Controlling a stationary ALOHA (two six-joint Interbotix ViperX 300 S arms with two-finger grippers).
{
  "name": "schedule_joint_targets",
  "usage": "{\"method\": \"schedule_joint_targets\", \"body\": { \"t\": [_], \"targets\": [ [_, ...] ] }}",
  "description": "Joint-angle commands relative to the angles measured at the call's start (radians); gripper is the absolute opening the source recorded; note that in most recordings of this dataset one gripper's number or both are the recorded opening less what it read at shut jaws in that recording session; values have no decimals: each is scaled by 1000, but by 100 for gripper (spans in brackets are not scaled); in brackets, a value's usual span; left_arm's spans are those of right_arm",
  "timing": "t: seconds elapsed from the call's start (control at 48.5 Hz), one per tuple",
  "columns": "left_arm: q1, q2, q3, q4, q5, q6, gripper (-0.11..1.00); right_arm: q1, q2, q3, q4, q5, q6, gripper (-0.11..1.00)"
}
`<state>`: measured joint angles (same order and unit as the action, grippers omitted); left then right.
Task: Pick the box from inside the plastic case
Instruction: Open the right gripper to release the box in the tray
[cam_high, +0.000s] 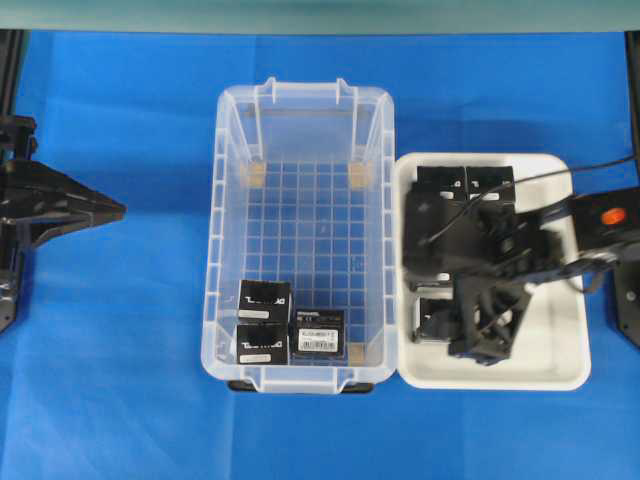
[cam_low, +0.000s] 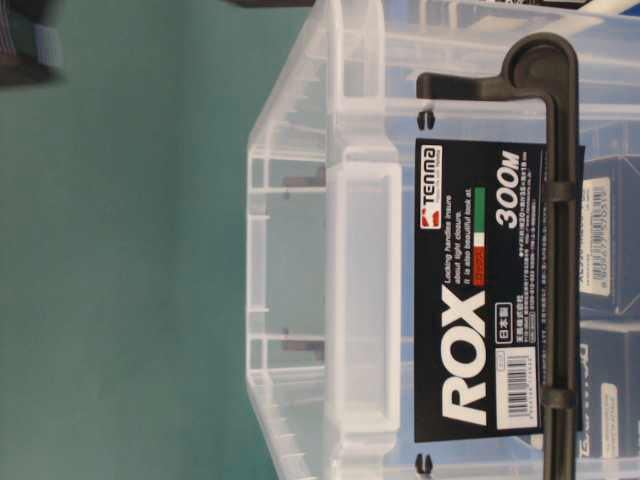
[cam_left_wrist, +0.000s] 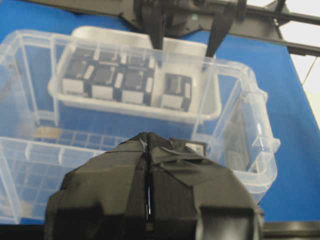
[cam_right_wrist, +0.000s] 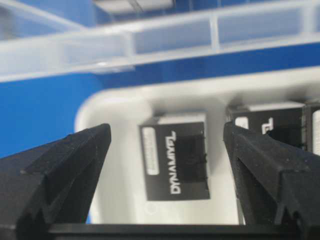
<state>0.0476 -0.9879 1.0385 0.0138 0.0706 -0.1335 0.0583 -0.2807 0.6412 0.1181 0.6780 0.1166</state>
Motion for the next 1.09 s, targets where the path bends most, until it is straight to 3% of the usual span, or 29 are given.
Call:
{"method": "schedule_joint_targets", "body": {
  "t": [0.0,0.391,0.762,1.071],
  "targets": [
    [-2,8,-21,2,-5,2,-7,-12,-63,-28,0,-2,-2,93],
    [-2,8,-21,2,0,5,-7,-52,-285,18,-2,-112,-11,93],
    [-5,2,-21,2,0,6,-7,-52,-474,97,-2,-314,-78,93],
    [-5,0,-18,2,0,2,-7,-52,-584,146,-2,-330,-78,93]
  ]
}}
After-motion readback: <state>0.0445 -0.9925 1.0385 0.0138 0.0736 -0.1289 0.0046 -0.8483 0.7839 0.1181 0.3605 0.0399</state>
